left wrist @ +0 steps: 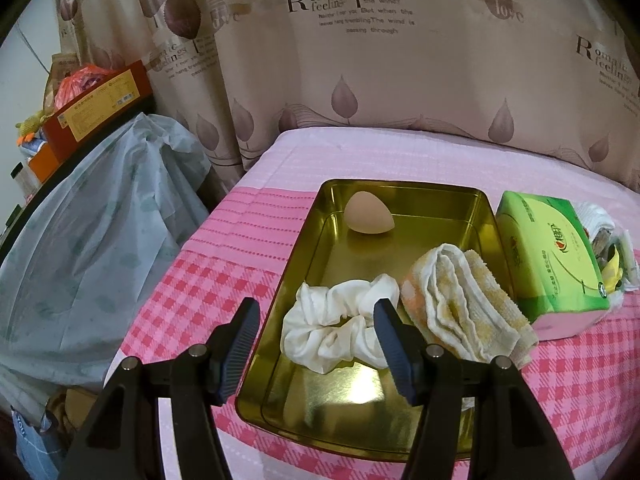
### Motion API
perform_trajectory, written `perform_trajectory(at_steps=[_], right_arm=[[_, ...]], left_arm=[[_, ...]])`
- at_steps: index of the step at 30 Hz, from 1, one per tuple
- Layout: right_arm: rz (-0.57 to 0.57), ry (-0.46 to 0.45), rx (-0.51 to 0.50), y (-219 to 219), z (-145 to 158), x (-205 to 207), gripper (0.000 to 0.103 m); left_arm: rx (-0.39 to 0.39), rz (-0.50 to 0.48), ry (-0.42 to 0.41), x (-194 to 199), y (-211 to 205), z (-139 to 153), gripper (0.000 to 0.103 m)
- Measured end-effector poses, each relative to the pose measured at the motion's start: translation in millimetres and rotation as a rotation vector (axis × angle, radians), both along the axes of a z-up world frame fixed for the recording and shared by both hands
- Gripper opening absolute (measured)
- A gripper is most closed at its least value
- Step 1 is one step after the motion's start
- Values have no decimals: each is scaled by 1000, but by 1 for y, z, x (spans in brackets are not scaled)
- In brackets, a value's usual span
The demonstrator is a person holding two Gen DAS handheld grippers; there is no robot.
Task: Organize soft objects
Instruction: 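Carry the black-and-blue pouch into the gold tin and open the right tool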
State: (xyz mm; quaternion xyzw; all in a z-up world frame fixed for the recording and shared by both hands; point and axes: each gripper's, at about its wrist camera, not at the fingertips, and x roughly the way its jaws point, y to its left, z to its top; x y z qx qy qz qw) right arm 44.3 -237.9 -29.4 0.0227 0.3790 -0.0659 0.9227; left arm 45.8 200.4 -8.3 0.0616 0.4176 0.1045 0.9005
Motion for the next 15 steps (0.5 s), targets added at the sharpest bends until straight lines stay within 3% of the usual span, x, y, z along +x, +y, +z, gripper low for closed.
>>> perform_trajectory(at_steps=[15], right_arm=[[320, -69, 2, 143, 45, 30, 12]], left_arm=[[-2, 12, -4, 4, 2, -1, 61]])
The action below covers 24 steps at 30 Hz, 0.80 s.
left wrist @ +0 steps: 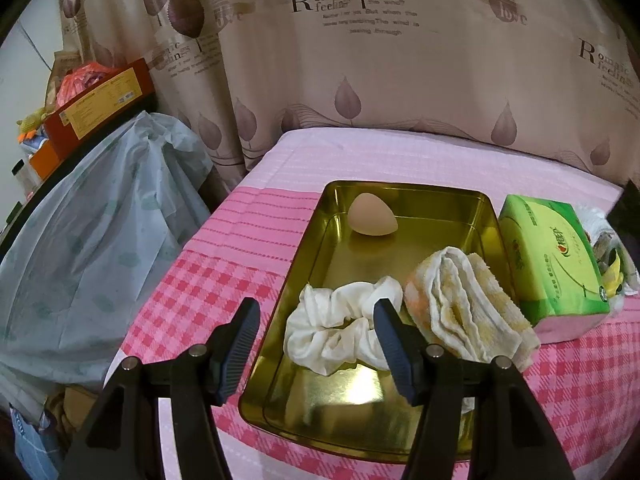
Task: Organize soft objects
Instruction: 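Carry the black-and-blue pouch into the gold tin and open the right tool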
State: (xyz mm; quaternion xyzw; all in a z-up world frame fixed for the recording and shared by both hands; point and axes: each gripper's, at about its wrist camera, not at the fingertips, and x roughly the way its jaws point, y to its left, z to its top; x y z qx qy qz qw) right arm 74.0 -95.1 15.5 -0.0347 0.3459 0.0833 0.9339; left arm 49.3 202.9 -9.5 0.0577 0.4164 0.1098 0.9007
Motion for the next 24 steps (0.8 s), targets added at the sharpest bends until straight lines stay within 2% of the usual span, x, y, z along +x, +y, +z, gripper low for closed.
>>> perform_trajectory(at_steps=[7, 14, 24], right_arm=[[130, -8, 29, 61, 15, 14, 12], [224, 20, 61, 119, 13, 41, 12], [263, 78, 86, 165, -5, 76, 12]], left_arm=[[-15, 45, -23, -1, 12, 5, 61], [-40, 97, -45, -2, 26, 11, 61], [-135, 218, -62, -2, 62, 14, 61]])
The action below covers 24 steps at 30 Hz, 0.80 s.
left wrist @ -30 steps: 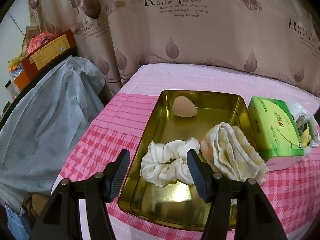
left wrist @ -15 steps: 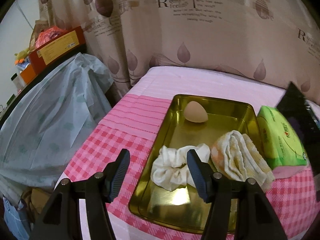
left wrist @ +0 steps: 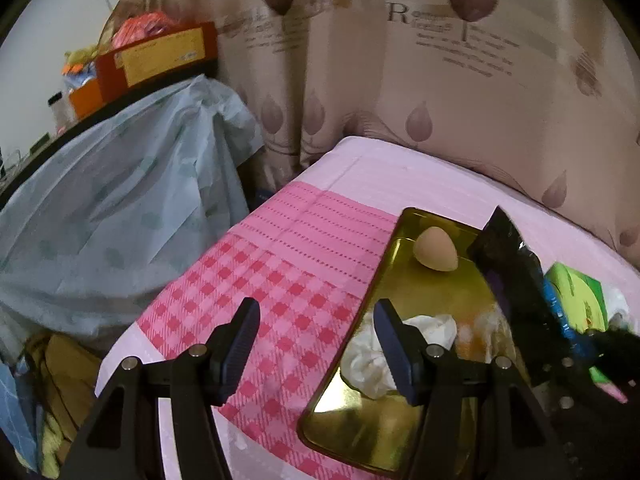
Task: Organize soft objects
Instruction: 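Carry the black-and-blue pouch into the gold tin and open the right tool, then grasp the white printed packet with the right tool and lift it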
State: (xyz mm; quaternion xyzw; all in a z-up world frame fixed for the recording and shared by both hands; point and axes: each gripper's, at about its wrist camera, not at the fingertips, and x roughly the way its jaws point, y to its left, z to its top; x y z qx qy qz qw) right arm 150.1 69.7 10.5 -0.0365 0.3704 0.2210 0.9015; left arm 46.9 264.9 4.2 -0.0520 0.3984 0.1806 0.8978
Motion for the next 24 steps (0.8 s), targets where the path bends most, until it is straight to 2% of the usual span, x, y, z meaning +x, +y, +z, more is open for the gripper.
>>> perform_trajectory(at_steps=[3, 9, 10, 12, 13, 14, 18, 21, 24], right_arm=[[4, 21, -10, 10, -9, 8, 12], [-3, 54, -10, 16, -25, 13, 16], [-2, 54, -10, 16, -25, 12, 18], [-9, 47, -2, 12, -23, 10, 29], [-13, 42, 6, 9, -21, 8, 37], [-19, 37, 17, 4, -19, 5, 39], [-31, 20, 50, -15, -7, -9, 39], [-49, -12, 60, -37, 4, -25, 43], [-97, -65, 19, -66, 11, -40, 46]], left_arm=[[-18, 7, 8, 1, 3, -2, 61], [-6, -14, 13, 2, -1, -3, 61], [-9, -18, 19, 3, -1, -4, 61], [-12, -21, 20, 4, -1, -4, 61], [-11, -21, 18, 4, -1, -4, 61], [-10, -21, 14, 4, -1, -4, 61], [-4, -28, 19, 4, -3, -5, 61], [-1, -35, 24, 4, -5, -5, 61], [7, -38, 23, 3, -7, -5, 61]])
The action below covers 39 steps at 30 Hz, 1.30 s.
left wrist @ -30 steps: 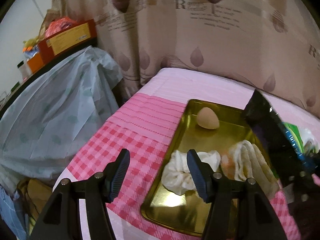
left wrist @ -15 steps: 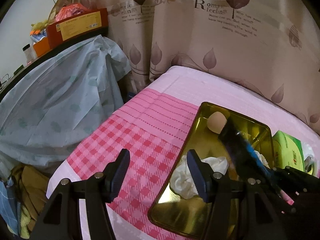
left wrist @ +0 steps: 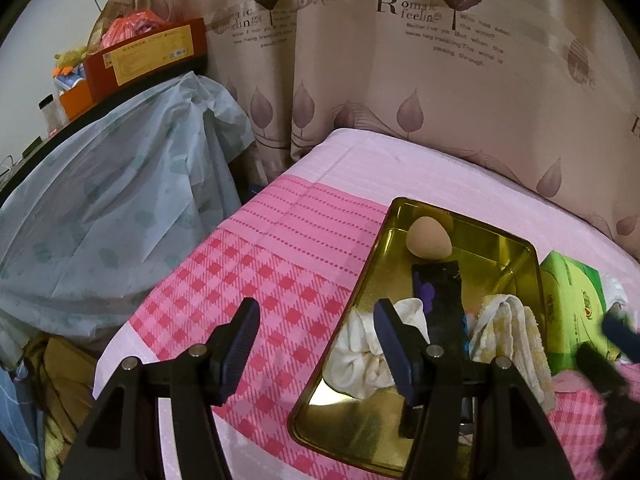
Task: Organize soft objects
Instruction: 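Grasp the white printed packet with the right tool and lift it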
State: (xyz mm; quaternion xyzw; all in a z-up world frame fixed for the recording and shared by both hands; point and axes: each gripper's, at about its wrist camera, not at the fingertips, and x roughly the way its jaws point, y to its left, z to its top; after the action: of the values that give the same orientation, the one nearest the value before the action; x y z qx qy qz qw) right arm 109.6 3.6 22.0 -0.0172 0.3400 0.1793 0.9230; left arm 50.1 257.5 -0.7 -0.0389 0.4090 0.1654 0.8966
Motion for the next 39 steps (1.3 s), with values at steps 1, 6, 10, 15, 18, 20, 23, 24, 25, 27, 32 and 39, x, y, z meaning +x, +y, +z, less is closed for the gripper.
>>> perform_trajectory(at_steps=[1, 6, 10, 15, 18, 20, 23, 24, 25, 27, 32, 39], right_arm=[[-14, -11, -12, -7, 2, -2, 46], [-144, -41, -68, -66, 0, -6, 47], [-274, -10, -97, -116, -14, 6, 50], [-404, 63, -91, -156, -28, 31, 50], [-465, 118, -78, -173, -37, 51, 51], [-506, 152, -108, -179, -42, 66, 51], [-539, 187, -140, -183, -49, 78, 51], [-541, 195, -136, -184, -51, 78, 51], [-539, 208, -127, -184, -54, 76, 51], [-529, 234, -131, -187, -61, 68, 51], [-468, 253, -116, -198, -73, 34, 51], [-370, 224, -106, -202, -88, -16, 51]], left_arm=[[3, -2, 3, 0, -1, 0, 61], [11, -11, 5, -1, -5, -1, 61], [18, -18, 8, -1, -8, -1, 61], [21, -26, 18, 0, -10, -3, 61], [22, -32, 24, 1, -11, -5, 61], [24, -37, 30, 2, -12, -6, 61], [28, -41, 31, 3, -12, -7, 61], [28, -42, 31, 3, -12, -7, 61], [27, -42, 31, 3, -12, -8, 61], [28, -41, 32, 3, -12, -8, 61], [28, -41, 31, 3, -11, -8, 61], [38, -47, 28, 2, -13, -7, 61]])
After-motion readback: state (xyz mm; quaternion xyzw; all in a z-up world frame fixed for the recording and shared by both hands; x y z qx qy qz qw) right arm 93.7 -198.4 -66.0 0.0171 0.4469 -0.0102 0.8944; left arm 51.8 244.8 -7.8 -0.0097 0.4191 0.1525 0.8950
